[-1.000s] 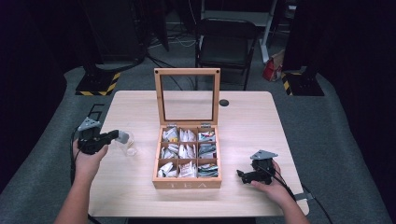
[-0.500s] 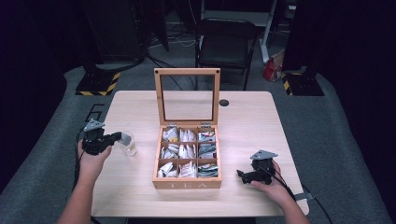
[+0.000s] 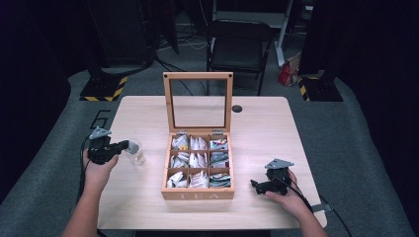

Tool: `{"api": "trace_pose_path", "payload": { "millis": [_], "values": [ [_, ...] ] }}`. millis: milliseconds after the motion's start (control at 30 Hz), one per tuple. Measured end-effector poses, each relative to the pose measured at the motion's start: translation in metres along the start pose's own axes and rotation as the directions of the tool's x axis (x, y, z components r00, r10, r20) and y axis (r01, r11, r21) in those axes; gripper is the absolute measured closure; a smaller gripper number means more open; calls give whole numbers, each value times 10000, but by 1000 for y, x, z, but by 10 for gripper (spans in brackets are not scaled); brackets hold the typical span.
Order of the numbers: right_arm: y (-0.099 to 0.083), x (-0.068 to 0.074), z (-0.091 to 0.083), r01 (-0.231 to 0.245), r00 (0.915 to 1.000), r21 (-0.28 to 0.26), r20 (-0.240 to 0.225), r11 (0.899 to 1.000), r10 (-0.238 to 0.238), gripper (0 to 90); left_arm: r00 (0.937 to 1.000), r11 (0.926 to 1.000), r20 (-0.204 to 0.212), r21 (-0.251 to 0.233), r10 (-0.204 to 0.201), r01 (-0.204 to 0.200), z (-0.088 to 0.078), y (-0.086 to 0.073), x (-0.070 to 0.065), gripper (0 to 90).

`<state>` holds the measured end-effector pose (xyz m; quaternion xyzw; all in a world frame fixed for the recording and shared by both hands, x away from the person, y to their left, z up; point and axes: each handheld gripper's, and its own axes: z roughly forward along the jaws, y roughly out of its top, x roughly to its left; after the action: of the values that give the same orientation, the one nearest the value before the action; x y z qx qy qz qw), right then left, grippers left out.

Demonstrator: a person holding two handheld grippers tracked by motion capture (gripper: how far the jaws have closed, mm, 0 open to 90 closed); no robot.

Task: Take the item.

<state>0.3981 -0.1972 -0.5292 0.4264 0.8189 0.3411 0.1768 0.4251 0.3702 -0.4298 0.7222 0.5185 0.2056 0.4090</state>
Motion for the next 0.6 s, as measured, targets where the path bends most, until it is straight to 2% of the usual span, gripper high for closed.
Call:
{"api": "trace_pose_path", "payload": {
  "millis": [300, 367, 433, 600],
  "values": [
    [0, 0, 0, -7, 10000, 2, -3, 10000, 7, 0, 9999, 9997, 49, -184, -163, 164, -1, 0, -1, 797],
    [0, 0, 0, -3, 10000, 2, -1, 10000, 3, 0, 9998, 9993, 45, -310, -202, 204, -1, 0, -1, 753],
    [0, 0, 0, -4, 10000, 0, 1, 10000, 4, 0, 9995, 9994, 147, -193, -288, 291, -4, 0, -1, 693],
    [0, 0, 0, -10, 10000, 3, -3, 10000, 10, 0, 9997, 9995, 218, -277, -108, 114, -6, 3, -6, 616]
  ]
}}
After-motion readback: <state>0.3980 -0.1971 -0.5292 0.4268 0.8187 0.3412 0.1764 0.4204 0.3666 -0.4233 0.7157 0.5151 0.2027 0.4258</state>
